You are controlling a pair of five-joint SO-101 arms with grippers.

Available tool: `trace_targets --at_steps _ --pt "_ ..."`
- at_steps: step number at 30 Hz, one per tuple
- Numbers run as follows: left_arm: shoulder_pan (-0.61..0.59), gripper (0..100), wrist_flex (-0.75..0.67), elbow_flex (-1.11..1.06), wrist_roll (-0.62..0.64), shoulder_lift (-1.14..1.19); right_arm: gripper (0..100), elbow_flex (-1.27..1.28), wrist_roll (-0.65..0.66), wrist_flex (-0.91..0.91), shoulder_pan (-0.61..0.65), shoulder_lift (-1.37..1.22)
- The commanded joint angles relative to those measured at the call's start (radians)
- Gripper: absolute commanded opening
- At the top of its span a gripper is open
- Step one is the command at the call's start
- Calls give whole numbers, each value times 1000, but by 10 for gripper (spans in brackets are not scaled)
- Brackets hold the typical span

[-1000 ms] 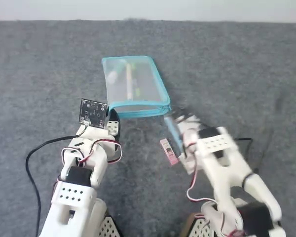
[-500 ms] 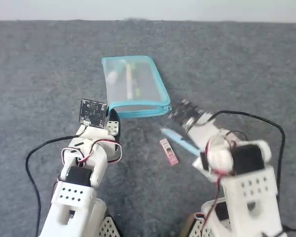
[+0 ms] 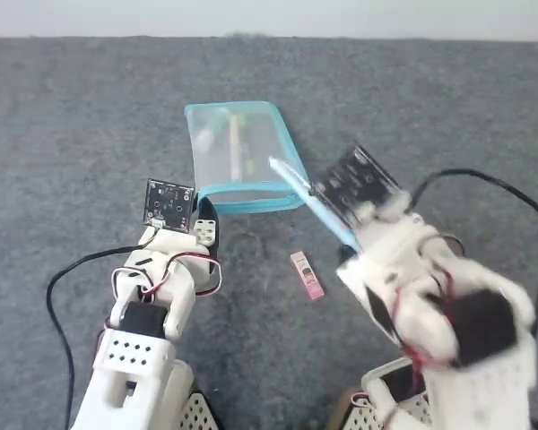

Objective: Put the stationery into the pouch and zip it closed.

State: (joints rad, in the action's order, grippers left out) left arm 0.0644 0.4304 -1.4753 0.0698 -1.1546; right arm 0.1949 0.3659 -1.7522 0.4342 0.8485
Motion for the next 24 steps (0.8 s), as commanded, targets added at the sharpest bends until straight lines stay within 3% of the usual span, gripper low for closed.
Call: trace_targets --at_steps 1,8,24 --pt "12 11 -32 19 5 -2 8 -55 -12 -7 13 -79" --pt "12 11 -32 21 5 -2 8 -44 15 -42 176 -24" --pt "12 11 -32 21 5 -2 8 -12 -52 116 148 -246"
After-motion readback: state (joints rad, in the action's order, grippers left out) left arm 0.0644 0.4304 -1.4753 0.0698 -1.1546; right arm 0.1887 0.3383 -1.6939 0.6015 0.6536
